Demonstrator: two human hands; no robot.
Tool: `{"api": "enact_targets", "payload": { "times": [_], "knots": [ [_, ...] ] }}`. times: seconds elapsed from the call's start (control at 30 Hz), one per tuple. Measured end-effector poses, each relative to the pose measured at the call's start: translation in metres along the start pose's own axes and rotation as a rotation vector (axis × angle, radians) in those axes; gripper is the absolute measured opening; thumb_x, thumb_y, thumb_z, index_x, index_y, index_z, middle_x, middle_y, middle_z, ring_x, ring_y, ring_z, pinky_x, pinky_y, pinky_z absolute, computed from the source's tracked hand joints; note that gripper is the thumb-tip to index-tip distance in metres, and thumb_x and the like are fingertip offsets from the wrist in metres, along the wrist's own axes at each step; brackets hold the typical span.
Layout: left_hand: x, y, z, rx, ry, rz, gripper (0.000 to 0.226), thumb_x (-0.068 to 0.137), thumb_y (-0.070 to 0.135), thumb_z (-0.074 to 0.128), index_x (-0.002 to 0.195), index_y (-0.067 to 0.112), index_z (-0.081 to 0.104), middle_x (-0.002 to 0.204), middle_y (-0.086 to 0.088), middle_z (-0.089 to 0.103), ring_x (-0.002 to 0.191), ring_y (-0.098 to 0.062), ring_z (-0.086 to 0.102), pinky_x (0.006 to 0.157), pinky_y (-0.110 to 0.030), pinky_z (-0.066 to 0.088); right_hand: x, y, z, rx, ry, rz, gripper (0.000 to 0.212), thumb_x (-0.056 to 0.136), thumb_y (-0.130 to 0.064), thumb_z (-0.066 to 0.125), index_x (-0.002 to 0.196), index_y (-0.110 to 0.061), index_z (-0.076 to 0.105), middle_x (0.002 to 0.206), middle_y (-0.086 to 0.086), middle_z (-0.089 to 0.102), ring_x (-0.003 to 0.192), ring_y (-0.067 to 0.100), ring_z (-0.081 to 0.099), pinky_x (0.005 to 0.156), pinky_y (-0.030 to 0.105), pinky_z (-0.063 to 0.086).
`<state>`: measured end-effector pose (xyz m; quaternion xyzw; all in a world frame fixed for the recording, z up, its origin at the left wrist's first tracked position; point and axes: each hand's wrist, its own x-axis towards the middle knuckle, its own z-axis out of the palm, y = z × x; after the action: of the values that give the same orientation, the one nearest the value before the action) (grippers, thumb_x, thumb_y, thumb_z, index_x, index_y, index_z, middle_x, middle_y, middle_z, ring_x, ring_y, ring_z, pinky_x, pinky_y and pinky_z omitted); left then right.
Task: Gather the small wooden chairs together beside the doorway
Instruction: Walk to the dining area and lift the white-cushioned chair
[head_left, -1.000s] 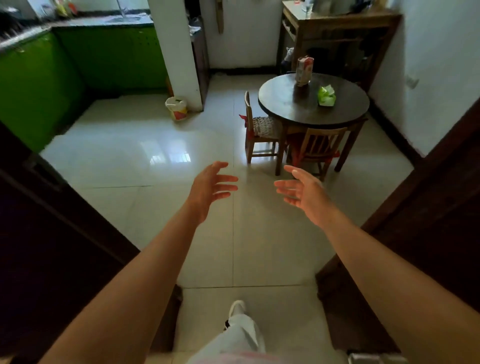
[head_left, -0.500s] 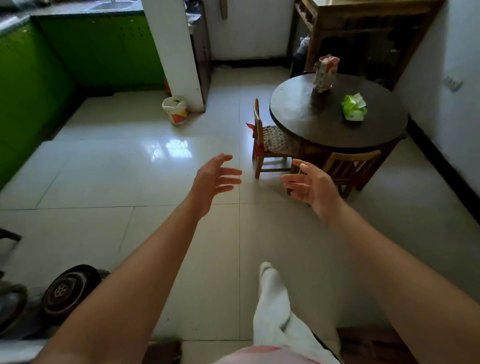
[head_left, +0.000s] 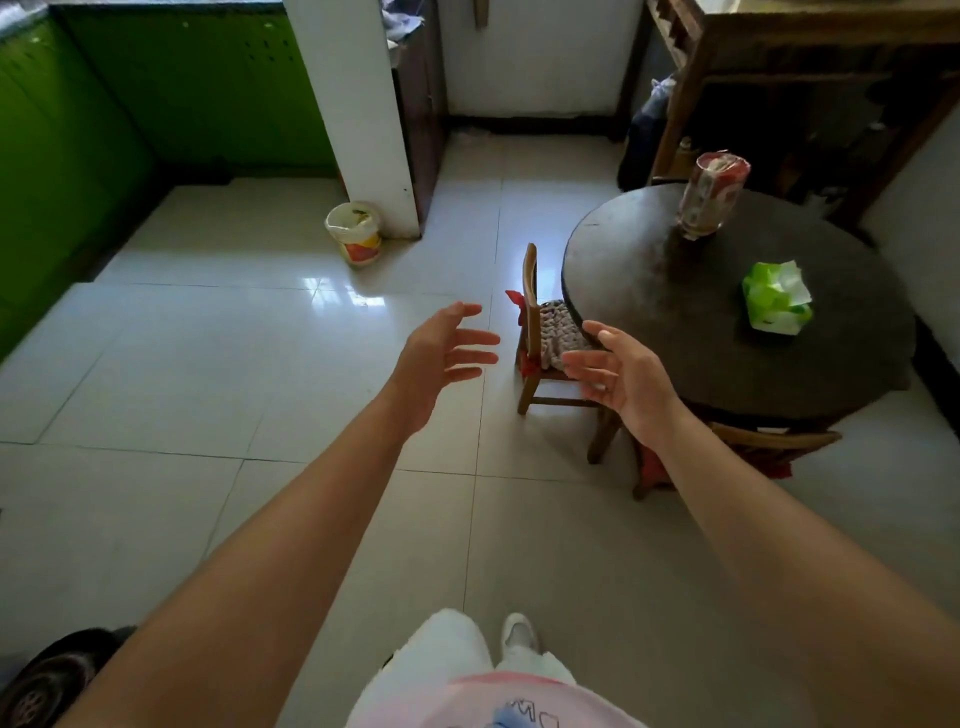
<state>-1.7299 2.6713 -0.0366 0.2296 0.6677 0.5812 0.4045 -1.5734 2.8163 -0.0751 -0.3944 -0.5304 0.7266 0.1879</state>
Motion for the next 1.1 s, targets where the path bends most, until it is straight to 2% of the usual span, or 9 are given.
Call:
{"api": "enact_targets", "payload": {
  "times": [0.23, 0.47, 0.67, 0.83, 0.9, 0.93, 1.03, 1.1],
  "knots": [
    [0.126, 0.022, -0.010, -0.003, -0.019, 0.007, 0.042, 0.098, 0.040, 0.032, 0.125, 0.014, 0.052, 0.116, -0.015, 0.065, 0.101, -0.031, 0.065, 0.087, -0.037, 0.050, 0.108, -0.025, 0.012, -0.016, 0.014, 0.043, 0.022, 0.096, -0.033, 0.043, 0.110, -0.026, 0.058, 0.102, 0.008, 0.069, 0.091, 0.025, 0.066, 0.071, 0.033, 0.049],
    [0.300, 0.009, -0.045, 0.004, -0.024, -0.063, 0.039, 0.096, 0.042, 0.036, 0.119, 0.017, 0.055, 0.114, -0.013, 0.067, 0.100, -0.028, 0.066, 0.082, -0.035, 0.053, 0.262, -0.035, 0.033, -0.016, 0.103, 0.088, 0.018, 0.095, -0.037, 0.045, 0.104, -0.030, 0.059, 0.104, 0.003, 0.070, 0.094, 0.020, 0.065, 0.076, 0.032, 0.050],
    [0.434, -0.008, -0.053, 0.069, -0.079, -0.243, 0.032, 0.096, 0.041, 0.038, 0.113, 0.021, 0.056, 0.113, -0.010, 0.066, 0.100, -0.026, 0.064, 0.081, -0.034, 0.053, 0.384, -0.037, 0.045, -0.042, 0.206, 0.169, 0.027, 0.097, -0.035, 0.043, 0.118, -0.024, 0.055, 0.099, -0.001, 0.068, 0.099, 0.020, 0.062, 0.072, 0.029, 0.047],
    [0.514, -0.042, -0.035, 0.109, -0.117, -0.349, 0.041, 0.095, 0.042, 0.041, 0.124, 0.016, 0.053, 0.120, -0.009, 0.061, 0.107, -0.024, 0.059, 0.089, -0.038, 0.050, 0.467, -0.019, 0.033, -0.086, 0.290, 0.209, 0.038, 0.096, -0.029, 0.049, 0.132, -0.021, 0.049, 0.113, -0.002, 0.062, 0.102, 0.018, 0.060, 0.071, 0.023, 0.048],
    [0.546, -0.065, -0.023, 0.136, -0.137, -0.374, 0.041, 0.095, 0.041, 0.043, 0.126, 0.016, 0.051, 0.126, -0.008, 0.057, 0.115, -0.025, 0.055, 0.094, -0.041, 0.047, 0.502, 0.003, 0.027, -0.169, 0.306, 0.220, 0.044, 0.094, -0.026, 0.054, 0.136, -0.024, 0.044, 0.119, -0.004, 0.055, 0.099, 0.011, 0.057, 0.066, 0.014, 0.049],
    [0.561, -0.077, -0.017, 0.150, -0.141, -0.383, 0.039, 0.095, 0.040, 0.044, 0.127, 0.018, 0.049, 0.128, -0.006, 0.055, 0.118, -0.025, 0.052, 0.096, -0.043, 0.045, 0.518, 0.017, 0.025, -0.226, 0.300, 0.227, 0.049, 0.093, -0.025, 0.055, 0.139, -0.025, 0.039, 0.124, -0.002, 0.053, 0.102, 0.011, 0.057, 0.069, 0.014, 0.050],
    [0.610, -0.121, 0.005, 0.199, -0.121, -0.422, 0.047, 0.094, 0.037, 0.048, 0.137, 0.024, 0.038, 0.131, -0.004, 0.048, 0.124, -0.026, 0.046, 0.100, -0.046, 0.041, 0.565, 0.066, 0.022, -0.497, 0.204, 0.273, 0.072, 0.088, -0.020, 0.061, 0.146, -0.029, 0.020, 0.144, 0.006, 0.043, 0.127, 0.026, 0.048, 0.097, 0.042, 0.047],
    [0.634, -0.152, 0.019, 0.243, -0.131, -0.464, 0.056, 0.092, 0.037, 0.051, 0.143, 0.026, 0.028, 0.136, -0.006, 0.045, 0.119, -0.022, 0.046, 0.098, -0.045, 0.042, 0.587, 0.101, 0.025, -0.729, 0.122, 0.321, 0.086, 0.084, -0.018, 0.065, 0.146, -0.034, 0.008, 0.144, 0.007, 0.043, 0.127, 0.029, 0.048, 0.100, 0.048, 0.045]
  ]
}}
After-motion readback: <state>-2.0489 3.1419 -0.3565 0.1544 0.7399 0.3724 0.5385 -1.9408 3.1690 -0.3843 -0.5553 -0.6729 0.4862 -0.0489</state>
